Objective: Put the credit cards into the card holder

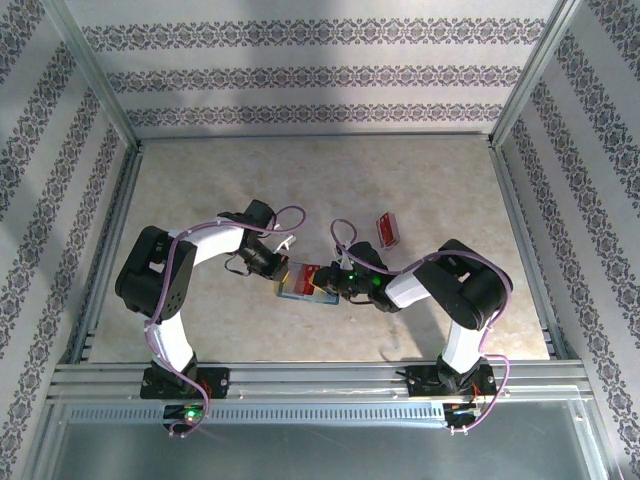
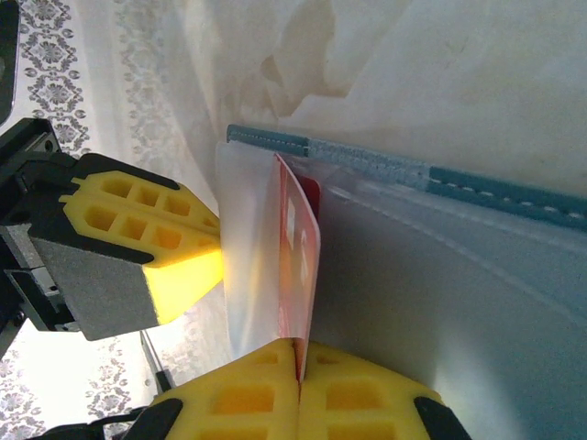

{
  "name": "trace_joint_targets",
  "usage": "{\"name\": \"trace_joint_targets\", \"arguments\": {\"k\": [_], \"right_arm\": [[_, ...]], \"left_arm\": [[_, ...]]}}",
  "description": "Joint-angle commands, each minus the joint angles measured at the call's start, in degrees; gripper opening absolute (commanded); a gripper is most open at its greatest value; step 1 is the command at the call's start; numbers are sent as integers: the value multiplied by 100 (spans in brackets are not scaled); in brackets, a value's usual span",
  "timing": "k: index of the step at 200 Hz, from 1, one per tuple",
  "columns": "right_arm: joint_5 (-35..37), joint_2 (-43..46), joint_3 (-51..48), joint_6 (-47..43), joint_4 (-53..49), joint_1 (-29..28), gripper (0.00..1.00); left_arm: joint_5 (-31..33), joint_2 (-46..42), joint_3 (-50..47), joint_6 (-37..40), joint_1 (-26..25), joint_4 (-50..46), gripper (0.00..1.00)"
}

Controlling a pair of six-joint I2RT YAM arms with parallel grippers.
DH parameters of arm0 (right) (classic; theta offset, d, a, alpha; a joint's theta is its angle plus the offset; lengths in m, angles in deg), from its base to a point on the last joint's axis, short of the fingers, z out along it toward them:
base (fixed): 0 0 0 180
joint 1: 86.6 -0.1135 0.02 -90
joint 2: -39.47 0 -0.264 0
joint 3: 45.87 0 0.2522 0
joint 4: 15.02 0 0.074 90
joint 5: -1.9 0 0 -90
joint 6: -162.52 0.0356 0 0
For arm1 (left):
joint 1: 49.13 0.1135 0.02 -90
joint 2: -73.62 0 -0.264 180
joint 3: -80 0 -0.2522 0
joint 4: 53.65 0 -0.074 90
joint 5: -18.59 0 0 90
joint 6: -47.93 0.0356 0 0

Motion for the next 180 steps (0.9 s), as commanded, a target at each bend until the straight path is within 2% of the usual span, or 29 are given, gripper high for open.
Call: {"name": "trace_joint_targets", "arguments": {"k": [1, 71, 139, 180], "right_arm": [[-252, 9, -47, -265, -791, -130, 0], [-450, 96, -15, -402, -949, -41, 0], [233, -64, 285, -124, -898, -189, 0], [215, -205, 360, -79, -1017, -218, 10]], "left_arm": [[227, 184, -2, 72, -121, 50, 0], [270, 198, 19, 87, -124, 23, 0], [220, 100, -49, 14, -121, 76, 0], [222, 43, -53, -47, -172, 122, 0]]}}
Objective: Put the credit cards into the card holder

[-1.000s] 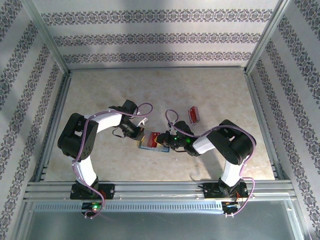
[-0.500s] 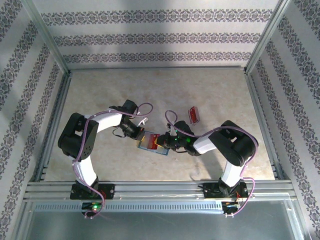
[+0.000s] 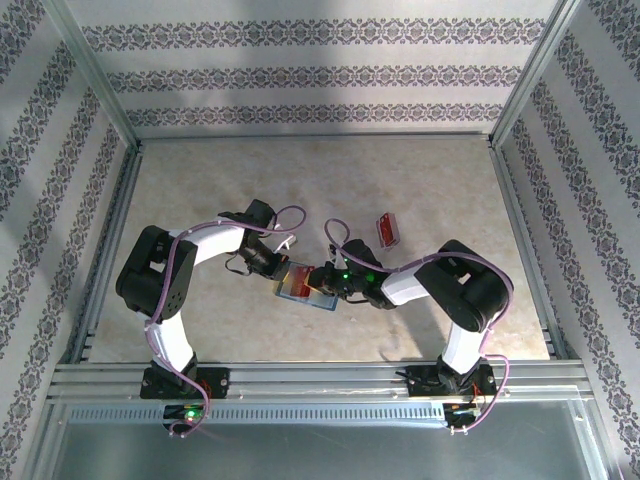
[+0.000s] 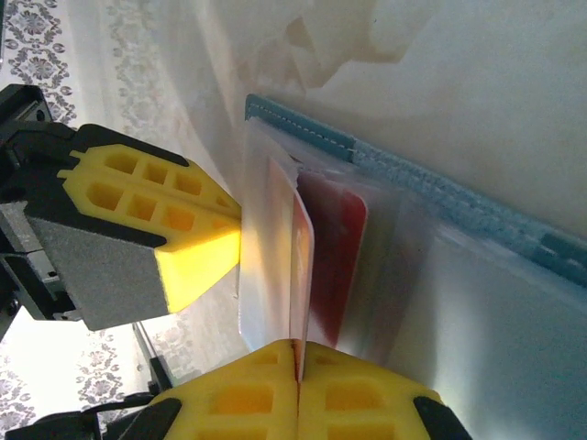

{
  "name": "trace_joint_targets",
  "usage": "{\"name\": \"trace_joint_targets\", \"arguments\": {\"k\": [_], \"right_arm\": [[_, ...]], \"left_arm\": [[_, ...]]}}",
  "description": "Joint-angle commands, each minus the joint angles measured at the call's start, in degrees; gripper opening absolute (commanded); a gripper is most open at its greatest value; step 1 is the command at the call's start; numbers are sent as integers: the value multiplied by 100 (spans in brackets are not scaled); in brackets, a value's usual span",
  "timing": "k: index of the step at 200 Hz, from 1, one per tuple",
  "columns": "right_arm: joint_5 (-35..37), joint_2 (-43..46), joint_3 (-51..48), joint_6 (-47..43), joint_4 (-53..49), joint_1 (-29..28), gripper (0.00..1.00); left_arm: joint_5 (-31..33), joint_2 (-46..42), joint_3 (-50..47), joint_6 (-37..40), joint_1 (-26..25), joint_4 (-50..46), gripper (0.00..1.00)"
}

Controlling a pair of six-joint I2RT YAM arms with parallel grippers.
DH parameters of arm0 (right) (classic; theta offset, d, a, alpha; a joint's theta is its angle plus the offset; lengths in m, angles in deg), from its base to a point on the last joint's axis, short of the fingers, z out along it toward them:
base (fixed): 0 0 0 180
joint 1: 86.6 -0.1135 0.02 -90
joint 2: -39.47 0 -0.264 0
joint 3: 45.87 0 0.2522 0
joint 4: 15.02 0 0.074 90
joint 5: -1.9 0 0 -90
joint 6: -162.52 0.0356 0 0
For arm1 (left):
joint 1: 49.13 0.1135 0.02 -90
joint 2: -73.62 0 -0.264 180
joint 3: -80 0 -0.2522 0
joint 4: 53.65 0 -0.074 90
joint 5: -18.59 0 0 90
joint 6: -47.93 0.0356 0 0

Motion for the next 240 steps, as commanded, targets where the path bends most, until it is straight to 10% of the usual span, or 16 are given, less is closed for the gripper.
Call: {"name": "trace_joint_targets", "arguments": {"k": [1, 93, 240], "right_arm": [[230, -231, 25, 48, -459, -67, 10], [460, 725, 118, -573, -2287, 39, 38], [447, 99, 704, -466, -2047, -205, 10]], "left_arm": [[183, 21, -80, -47, -146, 112, 0], [229, 56, -68, -78, -150, 138, 0], [248, 51, -57, -106, -147, 127, 0]]}}
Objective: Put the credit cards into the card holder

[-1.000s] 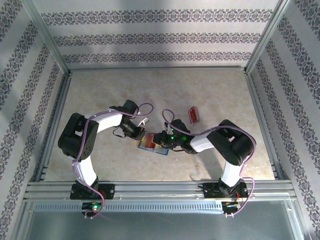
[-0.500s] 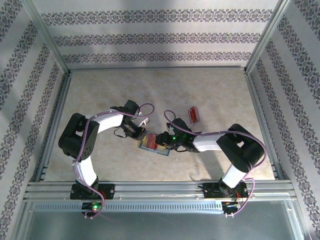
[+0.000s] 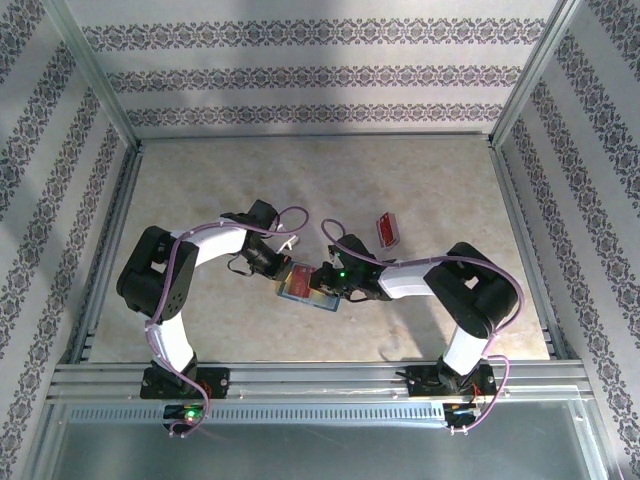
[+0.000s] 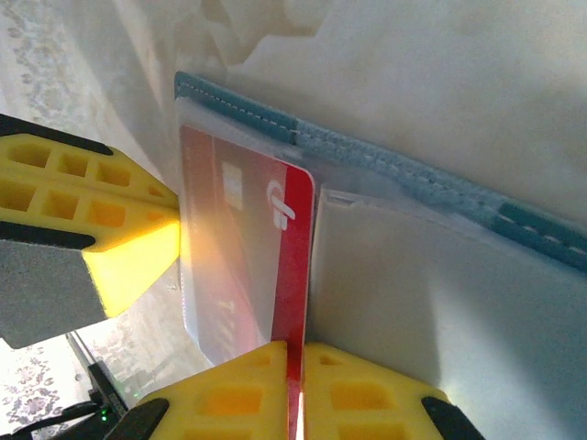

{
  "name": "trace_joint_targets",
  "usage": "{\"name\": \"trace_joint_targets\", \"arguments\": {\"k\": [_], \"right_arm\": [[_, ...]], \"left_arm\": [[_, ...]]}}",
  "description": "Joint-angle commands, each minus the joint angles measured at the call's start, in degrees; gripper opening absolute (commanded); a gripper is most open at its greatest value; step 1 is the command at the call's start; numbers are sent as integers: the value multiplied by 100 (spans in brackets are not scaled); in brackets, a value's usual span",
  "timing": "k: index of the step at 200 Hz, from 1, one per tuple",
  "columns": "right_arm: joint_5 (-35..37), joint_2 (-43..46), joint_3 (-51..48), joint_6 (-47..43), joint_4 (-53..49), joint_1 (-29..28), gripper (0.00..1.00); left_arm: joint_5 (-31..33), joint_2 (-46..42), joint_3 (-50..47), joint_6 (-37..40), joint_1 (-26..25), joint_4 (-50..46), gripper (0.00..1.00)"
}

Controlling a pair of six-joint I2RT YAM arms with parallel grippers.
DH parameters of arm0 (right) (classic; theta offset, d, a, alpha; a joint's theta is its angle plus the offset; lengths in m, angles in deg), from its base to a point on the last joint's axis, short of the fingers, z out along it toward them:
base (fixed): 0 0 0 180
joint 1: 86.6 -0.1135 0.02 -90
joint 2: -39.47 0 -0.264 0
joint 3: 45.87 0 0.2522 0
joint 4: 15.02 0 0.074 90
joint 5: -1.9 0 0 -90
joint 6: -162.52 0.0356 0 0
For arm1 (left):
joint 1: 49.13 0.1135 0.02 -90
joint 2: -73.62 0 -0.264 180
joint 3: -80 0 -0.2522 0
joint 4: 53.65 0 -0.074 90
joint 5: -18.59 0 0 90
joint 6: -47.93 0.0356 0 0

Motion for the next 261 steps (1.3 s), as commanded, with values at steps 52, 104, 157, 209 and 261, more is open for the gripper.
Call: {"name": "trace_joint_targets", "arguments": {"k": [52, 104, 157, 209, 261], "right_arm": [[58, -166, 237, -48, -256, -149, 18], [123, 85, 161, -142, -578, -166, 19], [166, 199, 75, -123, -595, -180, 17], [140, 120, 42, -162, -609, -165, 10], [41, -155, 212, -90, -364, -187, 2]], "left_arm": [[257, 54, 46, -37, -62, -41, 0], [301, 62, 55, -19, -66, -42, 0], [339, 86, 2, -15, -64, -7, 0], [320, 98, -9, -19, -62, 15, 0], [310, 104, -22, -48, -66, 12, 0]]}}
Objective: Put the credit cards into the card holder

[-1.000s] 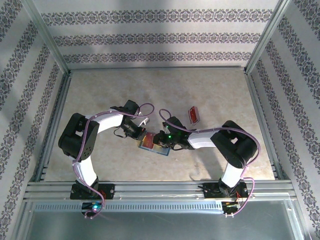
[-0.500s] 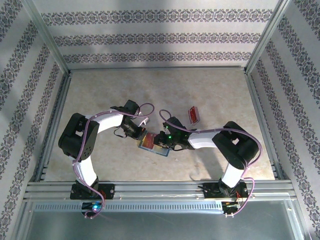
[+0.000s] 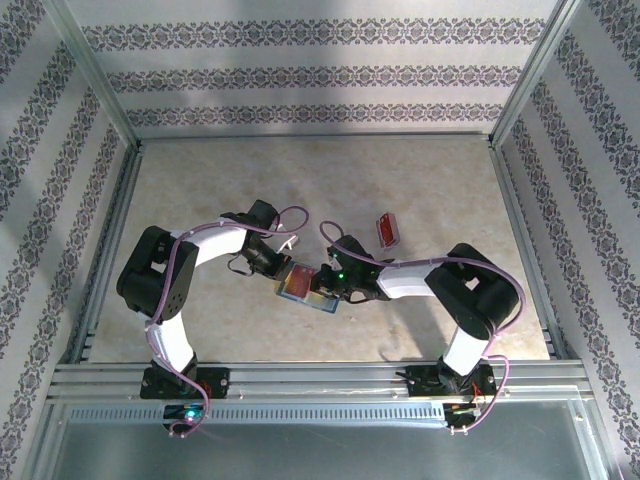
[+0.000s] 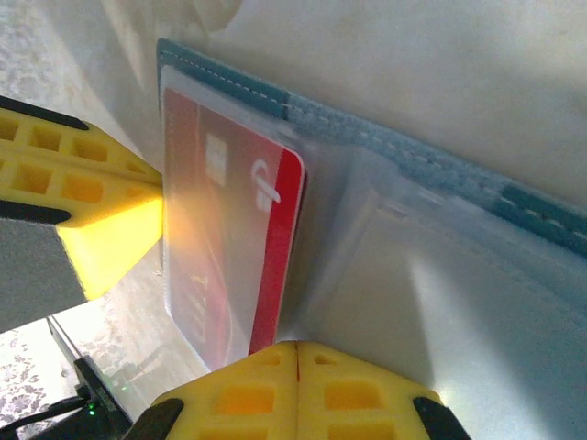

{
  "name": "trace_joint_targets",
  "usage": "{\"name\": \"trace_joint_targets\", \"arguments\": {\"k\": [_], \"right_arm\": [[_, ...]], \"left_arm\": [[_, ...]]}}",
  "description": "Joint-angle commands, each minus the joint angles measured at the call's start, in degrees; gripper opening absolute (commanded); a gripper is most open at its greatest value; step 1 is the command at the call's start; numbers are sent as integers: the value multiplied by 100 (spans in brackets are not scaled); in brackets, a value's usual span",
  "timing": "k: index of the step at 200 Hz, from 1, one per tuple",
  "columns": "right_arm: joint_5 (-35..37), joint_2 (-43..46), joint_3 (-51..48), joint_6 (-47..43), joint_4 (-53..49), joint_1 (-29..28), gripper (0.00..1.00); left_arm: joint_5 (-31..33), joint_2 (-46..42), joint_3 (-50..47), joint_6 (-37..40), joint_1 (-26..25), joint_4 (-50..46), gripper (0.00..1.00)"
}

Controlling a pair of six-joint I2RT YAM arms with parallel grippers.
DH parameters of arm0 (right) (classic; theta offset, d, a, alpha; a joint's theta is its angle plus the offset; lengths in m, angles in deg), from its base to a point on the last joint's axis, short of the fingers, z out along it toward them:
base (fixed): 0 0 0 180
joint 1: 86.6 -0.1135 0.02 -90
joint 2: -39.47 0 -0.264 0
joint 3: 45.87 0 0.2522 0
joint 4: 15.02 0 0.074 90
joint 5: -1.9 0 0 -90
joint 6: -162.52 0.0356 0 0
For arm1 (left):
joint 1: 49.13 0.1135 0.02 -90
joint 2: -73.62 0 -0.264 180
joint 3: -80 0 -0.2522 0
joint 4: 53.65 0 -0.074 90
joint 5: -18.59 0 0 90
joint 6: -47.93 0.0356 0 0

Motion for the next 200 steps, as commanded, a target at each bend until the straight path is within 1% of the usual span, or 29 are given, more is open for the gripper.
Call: {"name": "trace_joint_targets", "arguments": {"k": [1, 39, 58, 81, 100, 119, 150, 170, 200], "right_arm": [[1, -206, 122, -68, 2, -100, 3], [-7, -261, 290, -98, -68, -125, 4], [22, -168, 293, -162, -255, -124, 8], [170, 221, 134, -314, -667, -63, 13], [295, 675, 50, -487, -1225, -3, 17], [410, 1081, -27, -535, -1584, -10, 21], [594, 1447, -94, -555, -1991, -50, 24], [735, 1561, -268, -475, -1969, -81, 25], [841, 1442, -410, -436, -1886, -88, 24]], "left_arm": [[268, 102, -34, -29, -66, 7, 0], [256, 86, -39, -55, -62, 22, 0], [332, -3, 51, -61, -54, -77, 0], [458, -304, 190, -63, -8, -250, 11], [503, -566, 201, -165, 63, -318, 18], [536, -701, 64, -275, 101, -281, 31], [285, -589, -112, -524, 99, -123, 47], [200, -441, -115, -666, 100, -84, 53], [-61, -224, -160, -914, 101, 35, 55]]}}
